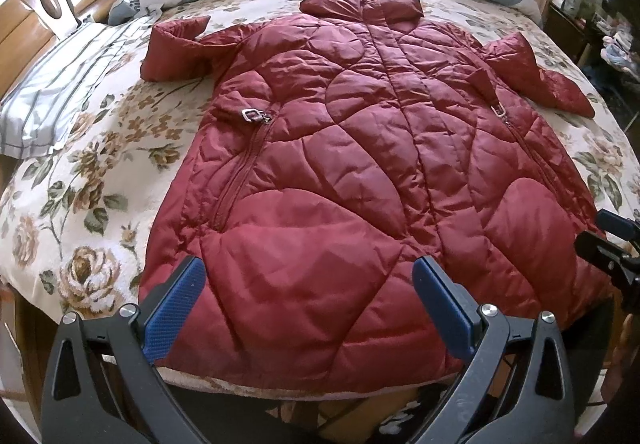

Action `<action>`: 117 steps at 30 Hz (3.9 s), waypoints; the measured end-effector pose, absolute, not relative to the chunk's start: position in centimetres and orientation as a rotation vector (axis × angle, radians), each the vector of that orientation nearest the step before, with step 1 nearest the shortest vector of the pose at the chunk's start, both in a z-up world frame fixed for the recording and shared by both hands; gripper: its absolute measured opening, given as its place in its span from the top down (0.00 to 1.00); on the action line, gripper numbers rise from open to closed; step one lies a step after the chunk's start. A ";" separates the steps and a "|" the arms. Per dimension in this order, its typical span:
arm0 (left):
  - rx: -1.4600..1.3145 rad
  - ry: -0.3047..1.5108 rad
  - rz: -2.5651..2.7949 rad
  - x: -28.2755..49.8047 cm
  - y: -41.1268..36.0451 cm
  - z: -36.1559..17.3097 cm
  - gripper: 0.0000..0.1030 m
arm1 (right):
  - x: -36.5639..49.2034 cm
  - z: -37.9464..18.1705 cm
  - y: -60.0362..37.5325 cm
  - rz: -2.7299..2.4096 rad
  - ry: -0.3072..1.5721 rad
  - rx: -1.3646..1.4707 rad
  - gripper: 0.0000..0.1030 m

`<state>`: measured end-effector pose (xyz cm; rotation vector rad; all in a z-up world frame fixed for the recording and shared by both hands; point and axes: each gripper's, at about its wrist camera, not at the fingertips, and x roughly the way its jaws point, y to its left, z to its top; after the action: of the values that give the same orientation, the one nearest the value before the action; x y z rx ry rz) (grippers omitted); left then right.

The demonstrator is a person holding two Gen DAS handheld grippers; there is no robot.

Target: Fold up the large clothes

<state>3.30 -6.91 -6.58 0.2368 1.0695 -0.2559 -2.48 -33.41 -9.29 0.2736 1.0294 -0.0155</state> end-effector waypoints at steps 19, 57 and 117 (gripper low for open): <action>0.219 1.089 -0.271 4.6 -8.9 -8.1 0.00 | -1.7 -9.1 -39.0 -0.088 1.011 0.376 0.00; 0.182 1.227 -0.212 12.8 -12.8 -10.6 0.00 | 8.5 -18.1 -75.6 -0.530 0.633 0.952 0.34; -0.422 1.350 -0.547 33.0 -11.1 -13.7 0.24 | 25.3 -15.1 -33.9 0.481 0.974 0.393 0.89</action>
<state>32.97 -11.09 -13.72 -0.4217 1.3500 -0.5471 25.35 -33.88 -15.11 0.3932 0.9737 0.4815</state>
